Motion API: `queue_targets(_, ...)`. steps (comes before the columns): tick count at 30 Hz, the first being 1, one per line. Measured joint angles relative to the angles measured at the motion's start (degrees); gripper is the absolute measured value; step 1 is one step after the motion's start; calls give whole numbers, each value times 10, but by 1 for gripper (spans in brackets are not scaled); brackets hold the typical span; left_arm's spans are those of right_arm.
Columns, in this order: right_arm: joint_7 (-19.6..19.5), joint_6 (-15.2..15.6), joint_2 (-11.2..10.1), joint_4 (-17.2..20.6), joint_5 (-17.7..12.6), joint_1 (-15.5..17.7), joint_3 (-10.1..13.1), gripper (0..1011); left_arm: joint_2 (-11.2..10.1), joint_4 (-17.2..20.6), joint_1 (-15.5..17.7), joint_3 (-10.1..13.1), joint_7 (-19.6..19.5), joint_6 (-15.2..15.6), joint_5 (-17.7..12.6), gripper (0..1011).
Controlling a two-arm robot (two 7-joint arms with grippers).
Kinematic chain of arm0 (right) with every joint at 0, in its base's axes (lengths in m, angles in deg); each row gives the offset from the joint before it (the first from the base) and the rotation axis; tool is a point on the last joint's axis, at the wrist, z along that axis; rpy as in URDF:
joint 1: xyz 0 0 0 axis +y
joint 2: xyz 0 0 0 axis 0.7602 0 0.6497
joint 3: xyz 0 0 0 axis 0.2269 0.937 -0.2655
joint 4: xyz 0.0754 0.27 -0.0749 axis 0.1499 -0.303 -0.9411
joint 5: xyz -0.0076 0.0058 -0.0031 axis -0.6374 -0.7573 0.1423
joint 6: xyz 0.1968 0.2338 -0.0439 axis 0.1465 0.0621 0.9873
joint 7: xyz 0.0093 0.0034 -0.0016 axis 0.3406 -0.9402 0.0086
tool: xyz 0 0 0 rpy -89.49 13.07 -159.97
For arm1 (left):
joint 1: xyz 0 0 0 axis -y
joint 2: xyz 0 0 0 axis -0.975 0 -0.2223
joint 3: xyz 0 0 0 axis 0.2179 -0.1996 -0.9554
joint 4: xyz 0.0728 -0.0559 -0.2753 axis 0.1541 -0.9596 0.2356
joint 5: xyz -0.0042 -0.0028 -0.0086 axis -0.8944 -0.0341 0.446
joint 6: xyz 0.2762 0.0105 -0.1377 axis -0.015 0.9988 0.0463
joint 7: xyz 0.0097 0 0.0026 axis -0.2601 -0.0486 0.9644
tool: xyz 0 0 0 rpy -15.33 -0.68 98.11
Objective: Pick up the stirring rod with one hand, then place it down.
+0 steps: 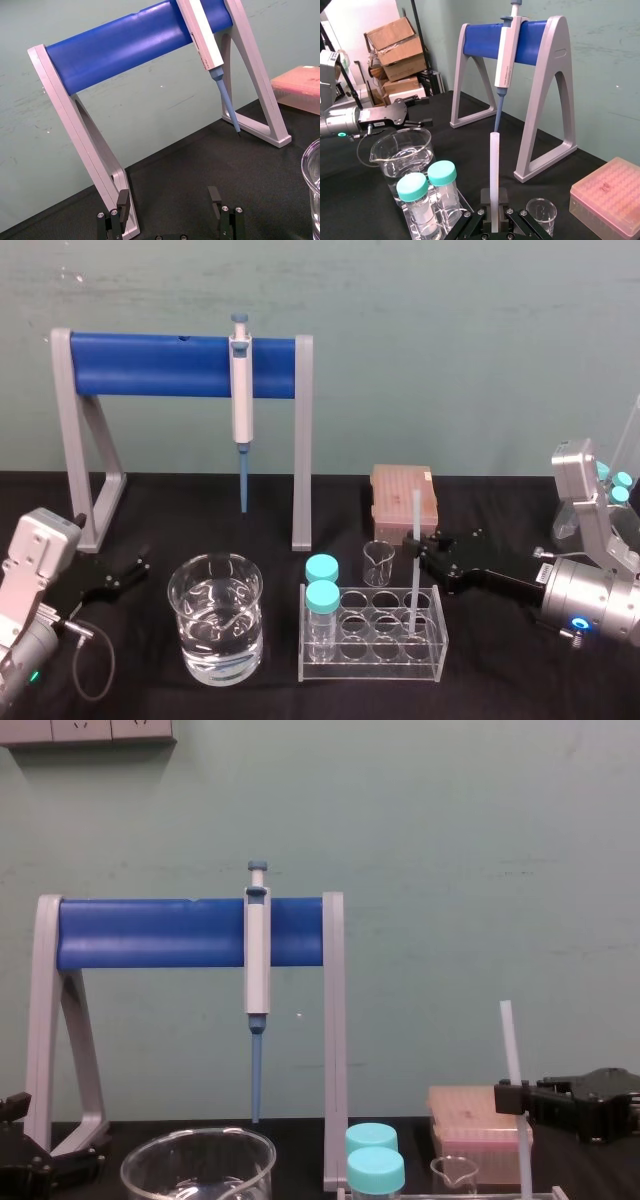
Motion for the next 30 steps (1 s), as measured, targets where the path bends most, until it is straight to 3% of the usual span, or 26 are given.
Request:
queue_targets(15,-9,8,4,2,4,4,8,499,0,0,0,0,0,0,0,1005)
queue_targets(16,-10,9,4,3,4,4,9,574,0,0,0,0,0,0,0,1005)
queue_targets(27,-12,10,4,5,6,7,11,911,0,0,0,0,0,0,0,1005)
queue_targets(30,-13,10,4,7,6,8,12,954,0,0,0,0,0,0,0,1005)
